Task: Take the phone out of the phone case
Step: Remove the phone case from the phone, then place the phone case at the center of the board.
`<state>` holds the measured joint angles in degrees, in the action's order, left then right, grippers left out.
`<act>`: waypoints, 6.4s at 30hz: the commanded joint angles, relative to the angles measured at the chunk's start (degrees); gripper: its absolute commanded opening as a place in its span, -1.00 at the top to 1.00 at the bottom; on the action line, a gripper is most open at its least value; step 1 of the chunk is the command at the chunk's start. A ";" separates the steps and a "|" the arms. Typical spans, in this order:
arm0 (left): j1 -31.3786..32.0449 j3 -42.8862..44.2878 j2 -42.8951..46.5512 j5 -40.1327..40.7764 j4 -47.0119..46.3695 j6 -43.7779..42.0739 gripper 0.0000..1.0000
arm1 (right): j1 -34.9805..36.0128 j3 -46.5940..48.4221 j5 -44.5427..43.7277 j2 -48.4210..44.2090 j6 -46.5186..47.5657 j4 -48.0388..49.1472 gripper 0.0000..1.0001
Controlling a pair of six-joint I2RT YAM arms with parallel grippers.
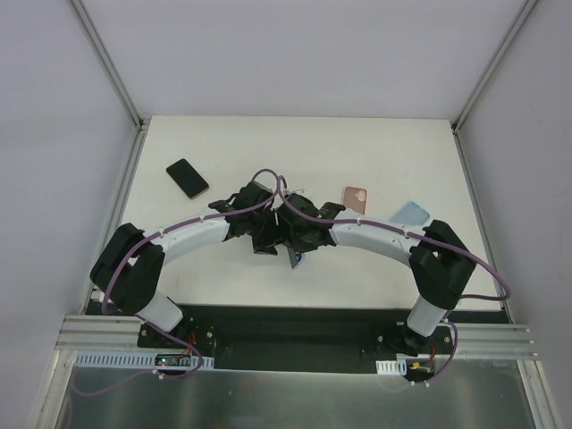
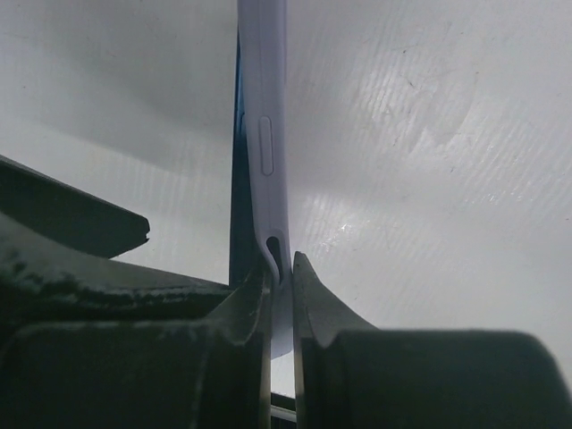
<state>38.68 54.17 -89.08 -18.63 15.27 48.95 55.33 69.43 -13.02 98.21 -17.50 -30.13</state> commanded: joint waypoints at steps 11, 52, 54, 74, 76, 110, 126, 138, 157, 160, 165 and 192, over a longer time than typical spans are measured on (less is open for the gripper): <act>0.79 -21.38 18.21 -4.65 -24.12 -5.44 -0.22 | -2.59 8.17 0.01 -1.18 -13.52 -9.84 0.98; 12.83 -24.20 20.53 23.38 -38.82 -20.91 -0.30 | -3.04 20.92 3.70 9.63 -19.07 -23.48 0.98; 12.92 -23.50 19.21 24.43 -38.73 -20.91 -0.27 | -3.04 20.92 3.70 9.63 -19.15 -23.57 0.98; 19.94 -17.97 11.56 46.75 -33.46 -22.40 -0.01 | -2.95 20.49 5.63 8.13 -19.51 -24.98 0.98; 20.65 -17.17 9.81 48.60 -33.37 -22.41 0.02 | -2.77 19.52 5.81 7.70 -19.94 -24.98 0.98; 20.74 -15.68 4.17 53.70 -29.87 -15.55 1.00 | -7.43 -6.48 5.37 -4.69 -11.60 -13.38 0.98; 18.37 -17.78 10.41 55.37 -26.25 -15.72 1.00 | -8.75 -17.22 3.17 -9.36 -2.46 -8.89 0.98; 14.06 -21.38 16.83 54.32 -25.90 -17.84 1.00 | -9.01 -19.68 0.01 -12.08 -2.02 -10.74 0.98; 11.77 -18.06 19.12 49.93 -25.81 -20.99 1.00 | -11.99 -13.71 -1.77 -17.62 -4.30 -8.12 0.98; 11.77 -15.42 17.28 49.49 -25.46 -23.10 1.00 | -15.16 -11.51 1.75 -17.44 -4.74 -4.43 0.98; 11.86 -11.64 14.64 49.74 -24.67 -27.23 1.00 | -20.69 -5.64 6.50 -15.78 -3.43 -1.43 0.97; 17.93 0.75 -4.43 56.61 -13.60 -32.26 1.00 | -32.21 18.46 21.80 15.59 -3.07 3.58 0.97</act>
<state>55.70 51.59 -91.18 38.41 -1.39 14.52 24.29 84.25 6.09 111.15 -20.71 -28.42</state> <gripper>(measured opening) 0.045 0.085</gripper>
